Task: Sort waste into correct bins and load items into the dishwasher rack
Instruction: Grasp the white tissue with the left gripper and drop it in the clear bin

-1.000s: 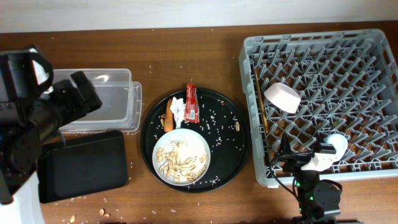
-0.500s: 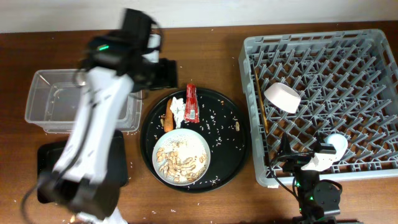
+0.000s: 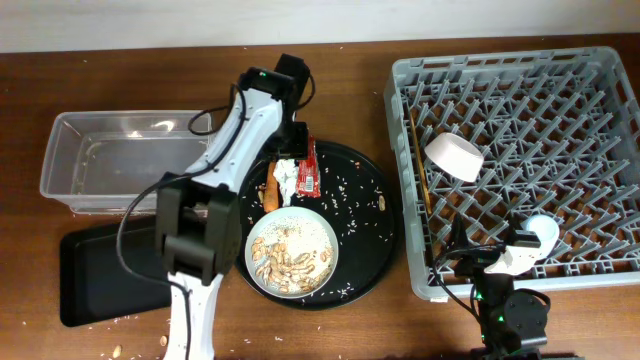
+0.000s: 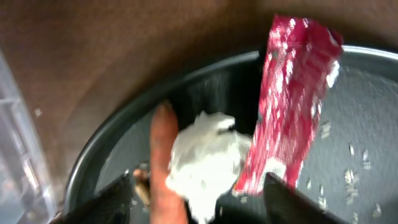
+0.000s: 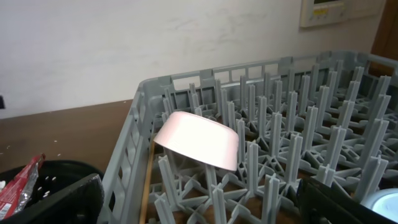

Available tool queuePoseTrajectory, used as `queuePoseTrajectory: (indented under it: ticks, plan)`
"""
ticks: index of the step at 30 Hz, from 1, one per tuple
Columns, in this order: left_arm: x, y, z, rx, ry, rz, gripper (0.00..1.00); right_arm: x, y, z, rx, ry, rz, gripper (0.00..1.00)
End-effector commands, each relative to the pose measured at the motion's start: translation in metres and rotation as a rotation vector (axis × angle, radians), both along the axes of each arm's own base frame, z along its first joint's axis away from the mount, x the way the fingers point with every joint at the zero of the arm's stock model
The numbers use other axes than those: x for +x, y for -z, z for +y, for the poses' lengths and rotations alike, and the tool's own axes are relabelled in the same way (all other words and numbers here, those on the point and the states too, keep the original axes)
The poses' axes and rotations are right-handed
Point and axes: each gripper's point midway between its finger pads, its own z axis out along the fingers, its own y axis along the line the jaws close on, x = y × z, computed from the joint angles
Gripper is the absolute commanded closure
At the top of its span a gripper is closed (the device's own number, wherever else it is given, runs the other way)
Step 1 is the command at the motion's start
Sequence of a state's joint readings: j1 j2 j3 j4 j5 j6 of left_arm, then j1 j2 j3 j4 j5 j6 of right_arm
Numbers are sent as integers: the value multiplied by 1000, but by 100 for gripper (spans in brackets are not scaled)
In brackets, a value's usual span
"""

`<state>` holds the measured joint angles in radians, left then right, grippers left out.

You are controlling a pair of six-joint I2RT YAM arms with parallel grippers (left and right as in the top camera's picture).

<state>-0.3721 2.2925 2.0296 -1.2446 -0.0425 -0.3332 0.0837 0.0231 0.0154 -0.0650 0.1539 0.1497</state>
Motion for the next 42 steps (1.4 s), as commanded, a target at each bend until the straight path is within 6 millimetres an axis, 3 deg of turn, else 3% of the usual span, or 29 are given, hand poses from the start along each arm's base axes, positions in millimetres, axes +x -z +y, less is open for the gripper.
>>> queuePoseTrajectory:
  ticks: [1,2,5,9,11,12,14,17,19,22,23,25,26,29,32,33,35,37,38,40,42]
  plan:
    - [3,15,5,21,-17,14,55,0,2,-3,-4,14,0,2]
    - [3,19,5,24,-16,22,55,0,2,-3,-4,13,0,2]
    - [0,23,6,30,-16,38,69,0,2,-3,-4,13,0,2]
    - [1,23,9,48,-17,31,74,0,2,-3,-4,13,0,2]
    - [2,23,11,59,-17,29,87,0,2,-3,-4,13,0,2]
    - [1,23,11,62,-17,31,100,0,2,-3,-4,13,0,2]
    - [1,21,11,61,-6,32,100,0,2,-3,-4,13,0,2]
    - [3,-2,17,55,-10,20,100,0,2,-3,-4,13,0,2]
    - [8,-36,27,42,-33,-17,100,0,2,-3,-4,13,0,2]
    - [13,-95,58,45,-97,-110,100,0,2,-3,-4,13,0,2]
    - [15,-106,67,50,-113,-132,100,0,2,-3,-4,13,0,2]
    - [19,-134,106,103,-193,-204,100,0,2,-3,-4,13,0,2]
    - [19,-138,119,127,-230,-217,100,0,2,-3,-4,14,0,2]
    - [20,-145,184,227,-413,-246,100,0,2,-3,-4,13,0,2]
    - [25,-144,212,210,-481,-261,100,0,2,-3,-4,13,0,2]
    - [27,-143,214,170,-495,-265,99,0,2,-3,-4,13,0,2]
    - [33,-140,205,60,-482,-258,79,0,2,-3,-4,13,0,2]
    - [36,-139,189,-27,-418,-244,38,0,2,-3,-4,13,0,2]
    - [36,-138,179,-55,-396,-240,33,0,3,-3,-4,13,0,2]
    - [38,-138,164,-59,-354,-244,33,0,2,-3,-4,13,0,2]
    - [42,-137,135,-52,-253,-256,33,0,2,-3,-4,13,0,2]
